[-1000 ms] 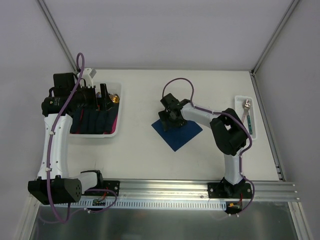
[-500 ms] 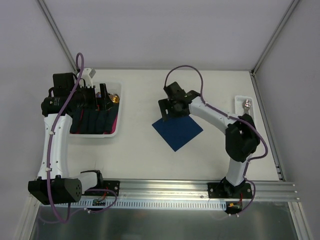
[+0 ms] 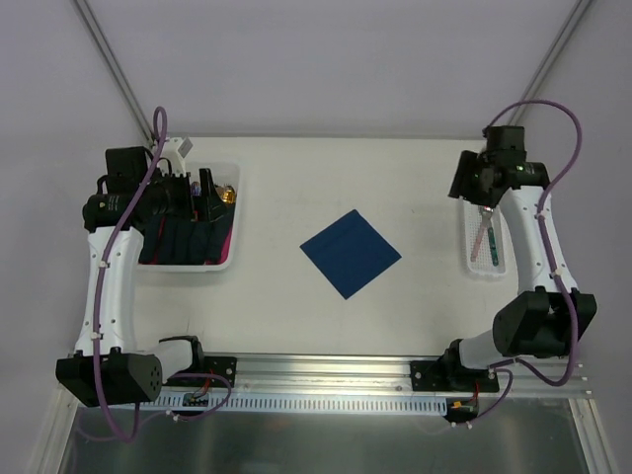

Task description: Place the utensils on the paper napkin and roll it up

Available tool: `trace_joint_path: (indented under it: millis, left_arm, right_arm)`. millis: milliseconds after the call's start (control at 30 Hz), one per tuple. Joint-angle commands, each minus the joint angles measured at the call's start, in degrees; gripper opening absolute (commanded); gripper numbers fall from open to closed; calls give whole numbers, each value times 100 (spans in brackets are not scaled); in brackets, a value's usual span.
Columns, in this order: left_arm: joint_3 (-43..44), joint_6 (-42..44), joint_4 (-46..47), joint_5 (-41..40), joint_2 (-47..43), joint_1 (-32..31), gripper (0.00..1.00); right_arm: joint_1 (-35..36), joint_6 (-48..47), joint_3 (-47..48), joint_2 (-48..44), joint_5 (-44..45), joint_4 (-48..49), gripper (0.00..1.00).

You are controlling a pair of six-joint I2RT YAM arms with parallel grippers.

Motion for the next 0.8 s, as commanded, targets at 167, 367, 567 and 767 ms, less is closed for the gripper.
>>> trace_joint_path:
  millis: [167, 367, 567, 767]
  left_arm:
    - [-368, 293, 193, 404, -339, 75, 99]
    - [-676, 231, 360, 501, -383, 110, 99]
    - [-790, 144, 465, 309, -322, 198, 99]
    - [-799, 125, 466, 492, -93, 548, 99]
  right_arm:
    - [-1455, -800, 200, 908, 305, -974, 41]
    - [-1878, -678, 508, 1629, 182, -1018, 38]
    - [-1878, -300, 798, 2297, 384, -887, 37]
    - [-1887, -62, 394, 2543, 104, -342, 36]
